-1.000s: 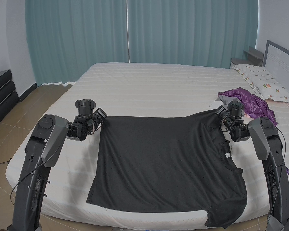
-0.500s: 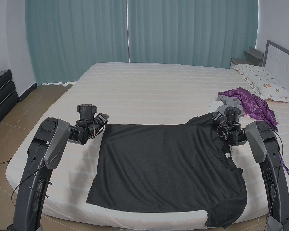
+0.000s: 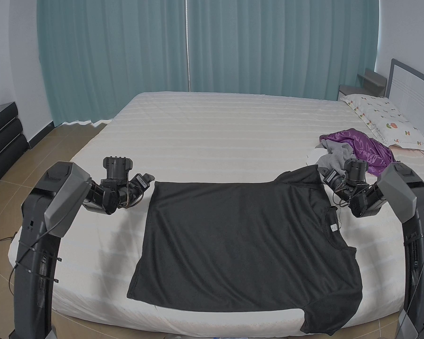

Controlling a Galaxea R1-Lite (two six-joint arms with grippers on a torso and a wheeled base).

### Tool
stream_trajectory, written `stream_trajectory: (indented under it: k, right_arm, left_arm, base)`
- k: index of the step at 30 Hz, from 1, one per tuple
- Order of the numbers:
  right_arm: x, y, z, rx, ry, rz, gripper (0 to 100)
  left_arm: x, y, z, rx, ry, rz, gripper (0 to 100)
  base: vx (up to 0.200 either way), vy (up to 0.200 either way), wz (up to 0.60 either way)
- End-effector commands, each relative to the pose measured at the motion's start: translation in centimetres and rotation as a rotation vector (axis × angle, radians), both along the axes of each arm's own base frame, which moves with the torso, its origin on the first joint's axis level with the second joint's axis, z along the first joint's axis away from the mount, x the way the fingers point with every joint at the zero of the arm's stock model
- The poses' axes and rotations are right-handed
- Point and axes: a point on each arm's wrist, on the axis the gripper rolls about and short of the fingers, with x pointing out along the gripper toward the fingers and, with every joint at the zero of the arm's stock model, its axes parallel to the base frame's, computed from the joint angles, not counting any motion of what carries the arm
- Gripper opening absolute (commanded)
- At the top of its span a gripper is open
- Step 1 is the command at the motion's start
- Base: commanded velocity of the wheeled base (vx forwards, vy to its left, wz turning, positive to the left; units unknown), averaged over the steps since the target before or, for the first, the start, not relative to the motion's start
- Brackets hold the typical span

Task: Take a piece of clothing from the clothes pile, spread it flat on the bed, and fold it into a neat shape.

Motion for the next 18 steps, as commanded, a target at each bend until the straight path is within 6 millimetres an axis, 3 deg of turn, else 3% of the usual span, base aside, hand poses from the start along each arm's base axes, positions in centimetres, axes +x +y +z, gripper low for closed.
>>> stream_trajectory:
  k: [1,3,4,5,9,16,18]
  right_arm:
    - [-12.5,0.6,7.9,0.123,0.001,0.103,100]
    - [-15.8,1.3,8.2,0.156,0.023,0.147,100]
    - [-15.8,1.3,8.2,0.156,0.023,0.147,100]
    - [-19.1,1.7,7.5,0.169,0.080,0.190,100]
    - [-24.0,3.1,6.3,0.193,0.187,0.245,100]
    - [-28.6,4.5,4.9,0.251,0.260,0.283,100]
    - [-29.0,4.7,4.9,0.279,0.247,0.282,100]
  left_arm:
    - [-12.5,1.9,6.8,-0.046,0.084,-0.044,100]
    - [-15.3,1.7,6.7,-0.061,0.095,-0.046,100]
    - [-15.3,1.7,6.7,-0.061,0.095,-0.046,100]
    - [-17.9,1.3,6.6,-0.096,0.108,-0.044,100]
    - [-21.9,1.1,6.3,-0.125,0.133,-0.047,100]
    - [-25.8,-0.1,5.7,-0.182,0.208,-0.059,100]
    - [-26.3,-0.5,5.5,-0.173,0.215,-0.073,100]
  base:
    - [0.000,0.000,0.00]
    - [0.000,0.000,0.00]
    - [0.000,0.000,0.00]
    - [0.000,0.000,0.00]
    - [0.000,0.000,0.00]
    - [0.000,0.000,0.00]
    - [0.000,0.000,0.00]
